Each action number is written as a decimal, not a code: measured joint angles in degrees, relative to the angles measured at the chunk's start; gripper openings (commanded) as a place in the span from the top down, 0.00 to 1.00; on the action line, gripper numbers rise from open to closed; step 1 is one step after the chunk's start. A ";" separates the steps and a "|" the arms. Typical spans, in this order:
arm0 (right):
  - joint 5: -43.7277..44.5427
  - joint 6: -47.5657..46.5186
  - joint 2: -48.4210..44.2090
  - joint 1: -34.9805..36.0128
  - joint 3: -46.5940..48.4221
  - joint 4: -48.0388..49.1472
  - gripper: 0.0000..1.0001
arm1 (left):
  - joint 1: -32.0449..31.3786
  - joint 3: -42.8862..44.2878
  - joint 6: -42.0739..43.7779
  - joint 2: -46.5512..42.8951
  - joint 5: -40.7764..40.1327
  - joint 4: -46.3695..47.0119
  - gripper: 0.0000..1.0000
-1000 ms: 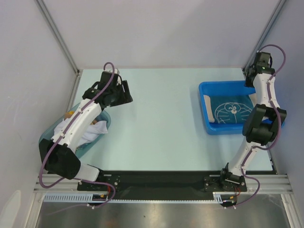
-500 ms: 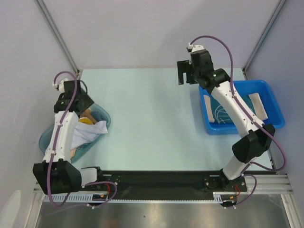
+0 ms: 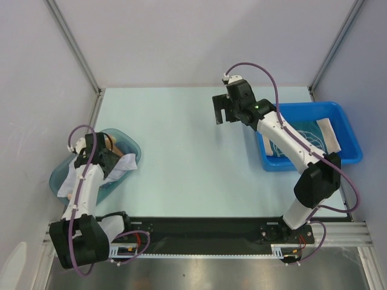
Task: Fold and stack the towels
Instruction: Grab crumpled towel, then move the towel to the center of the board, then flatten out the crumpled towel
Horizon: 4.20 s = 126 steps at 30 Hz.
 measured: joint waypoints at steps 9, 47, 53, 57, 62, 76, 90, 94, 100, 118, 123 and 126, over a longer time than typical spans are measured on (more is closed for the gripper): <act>-0.15 -0.20 0.00 2.16 -0.87 1.60 0.04 | 0.00 -0.04 0.22 1.84 -0.07 2.16 0.85; 0.98 1.22 -10.97 2.91 -1.53 1.97 0.03 | -26.34 66.69 4.07 14.75 24.96 5.49 1.00; 3.28 3.87 -22.64 1.66 -5.92 4.39 0.04 | -40.96 69.96 8.26 21.44 30.67 4.35 1.00; 4.79 4.63 -28.98 0.87 -10.47 4.50 0.06 | -43.04 46.93 10.10 14.67 32.22 5.66 1.00; 5.44 5.64 -32.15 0.44 -17.44 3.30 0.15 | -44.89 16.20 10.49 7.48 32.37 7.02 1.00; -2.99 9.35 -3.13 0.11 -14.88 10.40 0.55 | -55.56 -13.00 -7.61 -21.64 19.08 3.61 0.25; -7.02 10.19 -6.19 -0.90 -16.76 11.78 0.57 | -42.99 34.75 18.23 23.41 13.79 12.68 0.46; -6.97 9.57 -15.74 -1.64 -18.97 13.18 0.56 | -42.49 46.86 27.58 39.41 16.22 14.47 0.48; -7.89 8.70 -24.55 -2.67 -24.50 16.55 0.55 | -42.56 64.92 35.50 59.80 18.40 11.72 0.51; -12.44 7.67 -24.98 -4.24 -28.70 18.40 0.56 | -42.66 80.26 37.44 81.99 23.02 6.05 0.65; -13.14 7.69 -24.98 -4.31 -28.94 18.58 0.55 | -42.60 80.46 37.18 82.47 22.38 6.29 0.79; -13.29 7.78 -25.00 -4.35 -29.16 18.60 0.55 | -42.95 79.69 36.83 82.42 21.31 7.23 1.00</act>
